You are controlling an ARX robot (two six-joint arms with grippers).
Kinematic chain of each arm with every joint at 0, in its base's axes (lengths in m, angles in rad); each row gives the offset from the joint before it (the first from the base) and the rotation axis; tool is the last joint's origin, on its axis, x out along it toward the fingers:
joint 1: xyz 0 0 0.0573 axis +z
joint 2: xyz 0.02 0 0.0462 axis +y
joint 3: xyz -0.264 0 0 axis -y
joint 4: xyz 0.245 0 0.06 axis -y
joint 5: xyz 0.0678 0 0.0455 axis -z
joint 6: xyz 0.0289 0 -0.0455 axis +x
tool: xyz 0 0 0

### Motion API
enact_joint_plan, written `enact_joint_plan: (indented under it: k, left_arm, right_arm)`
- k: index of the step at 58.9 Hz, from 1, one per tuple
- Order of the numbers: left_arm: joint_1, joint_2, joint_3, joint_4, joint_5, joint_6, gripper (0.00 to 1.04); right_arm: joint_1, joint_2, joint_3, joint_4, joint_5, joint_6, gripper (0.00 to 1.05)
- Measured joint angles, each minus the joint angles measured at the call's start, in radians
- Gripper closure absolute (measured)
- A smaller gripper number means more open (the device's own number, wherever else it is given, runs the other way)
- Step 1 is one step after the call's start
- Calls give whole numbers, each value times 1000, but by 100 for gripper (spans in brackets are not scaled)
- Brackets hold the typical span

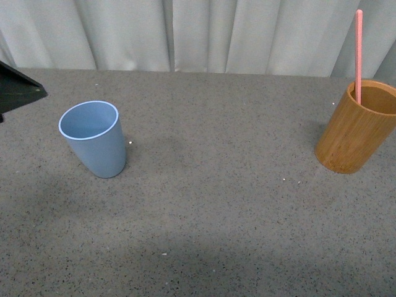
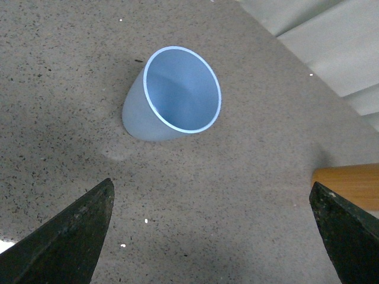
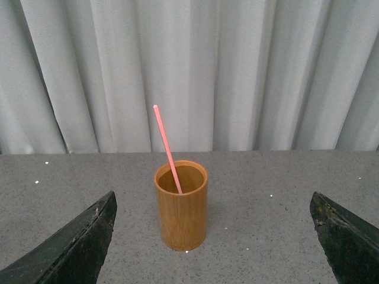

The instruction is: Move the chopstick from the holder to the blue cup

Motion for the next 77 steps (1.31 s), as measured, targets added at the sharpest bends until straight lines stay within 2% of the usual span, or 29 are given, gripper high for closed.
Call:
enact_joint_plan:
  k: [27, 38, 77]
  left_arm:
    - [-13, 358, 183, 55, -92, -1, 7]
    - [9, 447, 231, 45, -132, -1, 7]
    - [49, 599, 309, 36, -189, 4, 7]
  right_arm:
    - [0, 0, 0, 0, 0, 0, 9]
    - [0, 0, 0, 0, 0, 0, 9]
    - [0, 0, 0, 0, 0, 0, 9]
